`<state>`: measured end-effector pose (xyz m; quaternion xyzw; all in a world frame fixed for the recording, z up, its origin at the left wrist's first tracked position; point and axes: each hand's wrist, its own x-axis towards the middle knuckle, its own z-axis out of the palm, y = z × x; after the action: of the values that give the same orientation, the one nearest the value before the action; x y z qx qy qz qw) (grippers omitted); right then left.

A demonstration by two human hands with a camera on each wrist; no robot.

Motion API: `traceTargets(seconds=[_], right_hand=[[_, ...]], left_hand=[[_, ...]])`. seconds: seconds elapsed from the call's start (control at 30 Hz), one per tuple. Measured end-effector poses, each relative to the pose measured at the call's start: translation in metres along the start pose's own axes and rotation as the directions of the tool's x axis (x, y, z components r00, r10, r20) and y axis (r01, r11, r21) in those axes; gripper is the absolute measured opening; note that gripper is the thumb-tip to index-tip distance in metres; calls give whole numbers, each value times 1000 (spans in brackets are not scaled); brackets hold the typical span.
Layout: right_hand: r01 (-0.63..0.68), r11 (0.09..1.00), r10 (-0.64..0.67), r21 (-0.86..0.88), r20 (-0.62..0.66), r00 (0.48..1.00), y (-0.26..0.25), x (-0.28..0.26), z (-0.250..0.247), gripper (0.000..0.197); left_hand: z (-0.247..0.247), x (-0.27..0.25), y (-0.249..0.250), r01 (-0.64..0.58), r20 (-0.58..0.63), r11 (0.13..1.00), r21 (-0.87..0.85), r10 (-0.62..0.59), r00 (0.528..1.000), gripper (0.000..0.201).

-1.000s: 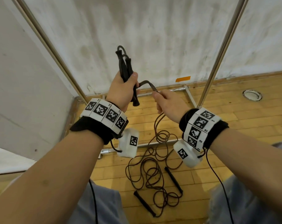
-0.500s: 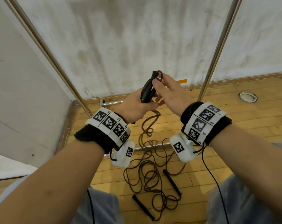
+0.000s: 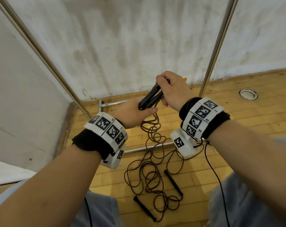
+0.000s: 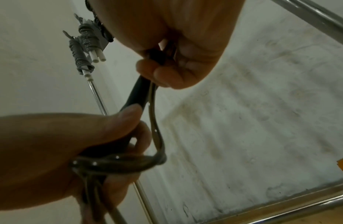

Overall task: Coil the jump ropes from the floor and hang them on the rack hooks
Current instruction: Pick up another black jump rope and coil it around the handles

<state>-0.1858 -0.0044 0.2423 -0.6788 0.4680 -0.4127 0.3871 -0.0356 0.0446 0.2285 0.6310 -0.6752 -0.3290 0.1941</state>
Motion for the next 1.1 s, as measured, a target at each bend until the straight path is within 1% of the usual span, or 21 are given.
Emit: traceTargets(seconds=[0.1,0.17,0.23,0.3,0.37,0.43,0.47,0.5,0.53,0.6,0.63,0.7,0.73,0.8,0.83,0.87,0.9,0.97,1.03,1.1], right_hand=[[-5,1000,5,-17,2,1000,2,0,1,25],[-8,1000,9,-28,31,999,4,0,1,27],[-9,998,13,-61,68,998,6,-3,2,24],[-27,998,32,-60,87,996,9,-4,4,18],[-27,996,33,-88,70,997,11,-3,5,17],[39,990,-40,-139,-5,999,9,0,2,12],[86,990,-89,-109,-23,996,7,2,-1,11],[116,992,-117,-51,-9,993,6,3,-3,14],[117,993,-118,25,33,993,5,4,-4,19],[55,988,-75,145,137,988,4,3,-6,20],[20,988,-46,154,171,984,5,2,-5,22],[-58,986,21,159,222,975,8,0,-5,25],[-114,974,63,197,250,966,8,0,-5,24],[-237,915,134,327,309,942,8,1,-5,22],[-261,896,141,360,325,935,7,2,-6,22],[-249,906,134,343,327,935,7,3,-8,25],[-213,934,115,288,323,939,7,4,-9,29],[-139,972,73,188,321,944,8,5,-12,37],[-140,970,71,201,314,947,10,5,-15,39],[-166,943,76,287,301,951,10,5,-17,36]], left_hand=[[-1,-3,3,-42,-14,999,-10,41,999,24],[-2,-3,5,-84,-45,996,38,86,995,24],[-1,-4,6,-104,-70,992,70,108,992,20],[0,-4,5,-112,-80,989,96,120,990,21],[0,-4,5,-132,-96,984,120,144,985,19],[-4,-3,5,-152,-111,981,120,166,980,12],[-6,-3,5,-165,-113,979,118,178,978,14],[-9,-2,5,-173,-112,979,107,184,977,18],[-11,-2,5,-175,-107,982,76,182,977,19],[-15,-3,2,-187,-85,982,26,188,978,19],[-17,-4,1,-187,-67,982,22,188,980,17],[-20,-6,-1,-169,-18,985,38,169,985,6],[-22,-6,-1,-164,-5,985,52,164,986,8],[-25,-6,-2,-161,9,986,45,160,987,12],[-27,-7,-2,-169,5,985,27,169,986,13],[-29,-7,-2,-176,-5,984,13,176,984,15],[-30,-7,-2,-177,-21,984,-2,177,984,14],[-33,-8,-3,-168,-49,985,-39,166,985,7],[-34,-8,-3,-159,-62,984,-86,154,986,6],[-35,-9,-3,-146,-48,979,-139,141,989,8]])
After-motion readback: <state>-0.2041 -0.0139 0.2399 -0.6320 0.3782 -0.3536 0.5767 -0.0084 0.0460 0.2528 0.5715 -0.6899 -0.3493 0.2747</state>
